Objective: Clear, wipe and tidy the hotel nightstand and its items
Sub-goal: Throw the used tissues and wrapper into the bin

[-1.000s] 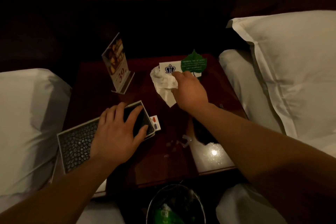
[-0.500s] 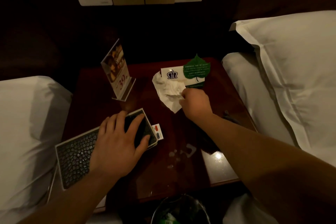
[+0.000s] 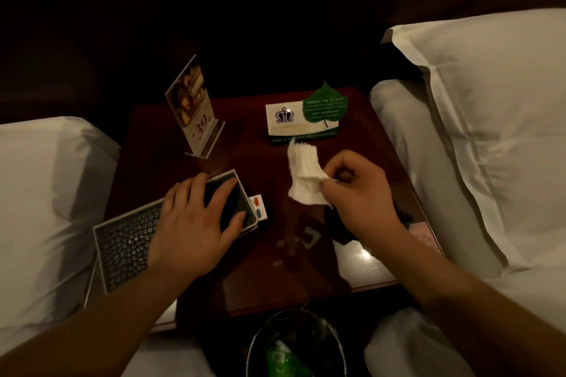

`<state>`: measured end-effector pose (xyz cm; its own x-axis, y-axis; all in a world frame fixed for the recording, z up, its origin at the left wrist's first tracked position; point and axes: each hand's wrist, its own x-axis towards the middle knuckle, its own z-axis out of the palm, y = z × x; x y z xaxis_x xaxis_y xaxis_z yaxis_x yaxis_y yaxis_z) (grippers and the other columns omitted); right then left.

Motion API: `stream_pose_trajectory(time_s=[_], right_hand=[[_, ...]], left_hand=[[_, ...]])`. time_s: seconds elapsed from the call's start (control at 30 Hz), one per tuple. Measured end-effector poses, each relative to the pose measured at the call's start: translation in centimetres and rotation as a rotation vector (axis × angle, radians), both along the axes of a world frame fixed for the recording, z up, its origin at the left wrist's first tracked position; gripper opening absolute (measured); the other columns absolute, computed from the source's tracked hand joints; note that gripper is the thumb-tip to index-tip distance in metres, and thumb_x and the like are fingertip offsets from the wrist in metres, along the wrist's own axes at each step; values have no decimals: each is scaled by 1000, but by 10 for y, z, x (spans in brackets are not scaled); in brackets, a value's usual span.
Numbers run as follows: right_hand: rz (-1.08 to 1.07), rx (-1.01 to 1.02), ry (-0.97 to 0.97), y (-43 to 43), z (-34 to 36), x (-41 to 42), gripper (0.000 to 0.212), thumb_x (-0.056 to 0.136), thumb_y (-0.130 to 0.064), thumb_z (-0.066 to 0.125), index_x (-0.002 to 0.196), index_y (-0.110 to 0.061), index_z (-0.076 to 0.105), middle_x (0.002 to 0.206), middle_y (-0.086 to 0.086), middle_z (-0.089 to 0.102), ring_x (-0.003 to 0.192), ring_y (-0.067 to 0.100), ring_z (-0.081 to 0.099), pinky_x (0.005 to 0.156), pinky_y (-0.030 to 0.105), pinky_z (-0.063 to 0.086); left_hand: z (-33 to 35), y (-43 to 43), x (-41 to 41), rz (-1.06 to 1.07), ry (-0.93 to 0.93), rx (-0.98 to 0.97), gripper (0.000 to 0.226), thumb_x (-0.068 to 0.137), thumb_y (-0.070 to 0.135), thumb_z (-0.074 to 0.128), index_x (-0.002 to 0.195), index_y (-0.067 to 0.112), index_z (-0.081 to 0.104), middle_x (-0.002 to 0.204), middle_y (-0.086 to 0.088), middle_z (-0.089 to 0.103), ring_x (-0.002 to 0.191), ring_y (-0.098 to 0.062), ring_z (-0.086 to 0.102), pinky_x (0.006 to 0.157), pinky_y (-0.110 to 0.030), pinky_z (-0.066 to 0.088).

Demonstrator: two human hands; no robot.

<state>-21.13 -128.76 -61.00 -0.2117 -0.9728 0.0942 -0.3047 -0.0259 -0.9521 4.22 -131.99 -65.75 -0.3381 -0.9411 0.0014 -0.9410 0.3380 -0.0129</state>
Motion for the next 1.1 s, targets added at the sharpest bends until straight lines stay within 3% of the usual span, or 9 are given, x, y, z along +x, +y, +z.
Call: stream_pose_trajectory(time_s=[0.13,0.23,0.43,0.53,0.67,0.77,0.87,1.0,1.1], right_hand=[[111,74,-58,44,-3,2,37,84,9,52,82,-24,69,72,-10,64,52,11,57,47,26,49],[159,116,-2,75,-12,7,32,83,13,55,78,-14,71,76,-13,63,62,5,59,53,20,47],[226,112,34,141,-34,18,27,69,4,54,63,-20,64,68,-8,58,65,8,57,60,21,41],[240,172,197,166,-57,26,26,68,1,54,65,-22,66,73,-9,60,69,3,60,62,14,42],[275,464,312,181,-105,37,29,73,-5,53,76,-22,75,95,-20,66,108,3,59,89,11,41],[368,595,359,185,-140,47,31,88,-8,52,106,-20,73,137,-9,52,134,5,39,102,3,23],[363,686,380,190,-159,60,39,91,-12,47,124,-27,62,138,-3,49,128,13,47,94,3,27],[335,687,437,192,-161,67,41,88,-17,53,125,-34,59,141,-9,44,133,8,40,102,2,17],[336,692,415,191,-151,68,38,86,-19,57,121,-34,62,135,-11,49,126,6,47,103,4,25]], left_hand=[[-1,1,0,-4,5,-10,64,96,61,24,145,24,43,139,-19,47,125,-39,46,108,-55,37],[-1,1,0,-6,9,-14,64,96,61,26,145,23,43,139,-20,46,125,-40,46,108,-56,37],[-3,1,0,-12,14,-27,64,96,60,26,146,23,41,140,-21,46,126,-40,46,109,-56,36],[-3,1,1,-14,15,-26,65,96,61,26,147,23,41,141,-21,46,127,-41,46,110,-56,36],[-4,1,1,-17,27,-31,64,96,60,25,147,23,40,142,-21,45,128,-41,45,111,-56,35],[-5,1,2,-18,38,-38,64,96,61,25,147,25,40,143,-21,45,129,-40,44,112,-57,34],[-8,0,2,-3,55,-38,63,96,63,25,147,30,38,145,-16,43,133,-37,42,114,-61,27],[-9,-3,6,-3,110,-20,62,94,67,25,146,35,37,146,-12,42,134,-34,41,112,-60,29],[-5,-6,9,-3,201,43,69,87,72,29,147,40,36,149,-8,39,137,-31,38,112,-55,27]])
